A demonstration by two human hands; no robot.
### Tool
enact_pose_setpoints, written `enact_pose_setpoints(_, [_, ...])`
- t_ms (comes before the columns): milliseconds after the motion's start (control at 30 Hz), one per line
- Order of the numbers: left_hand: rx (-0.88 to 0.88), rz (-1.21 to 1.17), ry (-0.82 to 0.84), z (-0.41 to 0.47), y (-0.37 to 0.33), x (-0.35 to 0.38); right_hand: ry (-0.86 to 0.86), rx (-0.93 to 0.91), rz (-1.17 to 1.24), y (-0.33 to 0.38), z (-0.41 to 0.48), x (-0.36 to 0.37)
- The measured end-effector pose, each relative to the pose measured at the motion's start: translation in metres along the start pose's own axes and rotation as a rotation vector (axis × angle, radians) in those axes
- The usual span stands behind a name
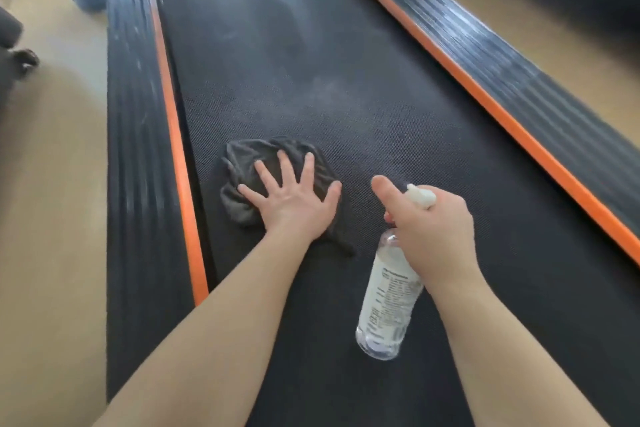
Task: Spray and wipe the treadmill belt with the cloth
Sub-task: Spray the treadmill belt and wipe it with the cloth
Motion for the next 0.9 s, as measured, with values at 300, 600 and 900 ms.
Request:
enact_pose_setpoints(300, [0.613,-0.322,0.489,-0.085,-0.133,0.006,-0.17,0.158,-0.003,-0.019,0.005,-0.012])
enact_pose_setpoints(600, [0.455,0.034,-0.013,-0.043,-0.05,0.015,-0.14,0.089,0.014,-0.014,0.006,-0.016])
enact_pose_setpoints(900, [0.514,0.12,0.0,-0.121,0.017,0.035,0.095,0.014,0.006,0.009,-0.028,0.01])
Point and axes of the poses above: each hand's wrist, its own z-axis towards the middle knuckle, its own x-axis out of the palm, y = z × x, the point moved 4 cm from there along z, towards the middle knuckle, and after that the axes turned 13 degrees about -x, right-handed, at the moved point
